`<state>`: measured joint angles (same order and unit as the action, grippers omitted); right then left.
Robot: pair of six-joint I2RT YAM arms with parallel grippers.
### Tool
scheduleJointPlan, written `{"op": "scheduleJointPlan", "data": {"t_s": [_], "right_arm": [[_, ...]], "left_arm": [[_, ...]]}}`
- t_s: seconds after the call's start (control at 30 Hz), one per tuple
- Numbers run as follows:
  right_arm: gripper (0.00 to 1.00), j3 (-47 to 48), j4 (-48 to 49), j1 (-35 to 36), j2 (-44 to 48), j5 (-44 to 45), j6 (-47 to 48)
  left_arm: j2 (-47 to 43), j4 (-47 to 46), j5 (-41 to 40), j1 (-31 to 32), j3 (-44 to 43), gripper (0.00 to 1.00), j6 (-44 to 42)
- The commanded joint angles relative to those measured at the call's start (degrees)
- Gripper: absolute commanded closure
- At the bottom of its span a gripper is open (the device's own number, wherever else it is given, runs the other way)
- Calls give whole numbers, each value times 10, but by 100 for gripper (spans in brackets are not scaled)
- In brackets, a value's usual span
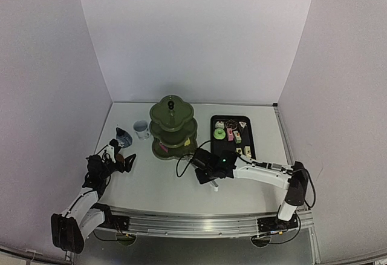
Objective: Serve the afternoon tea
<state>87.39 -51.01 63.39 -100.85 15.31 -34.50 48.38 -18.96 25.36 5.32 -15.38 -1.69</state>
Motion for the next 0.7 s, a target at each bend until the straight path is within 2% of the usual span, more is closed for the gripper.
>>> {"op": "scheduleJointPlan", "data": {"t_s": [0.0,0.17,0.33,0.67], "right_arm": [[68,-29,-60,-41,91,46,-50],[68,-55,-112,-94,120,52,-68],[67,-89,-179,-117,146,70,-104],[66,-160,-182,-142,186,67,-123]], "left_arm": [[-5,0,4,3,-22,0,-9],[-5,3,3,3,-24,0,-9],[-7,6,1,3,-24,0,-12],[-4,2,6,3,-23,0,-9]]}}
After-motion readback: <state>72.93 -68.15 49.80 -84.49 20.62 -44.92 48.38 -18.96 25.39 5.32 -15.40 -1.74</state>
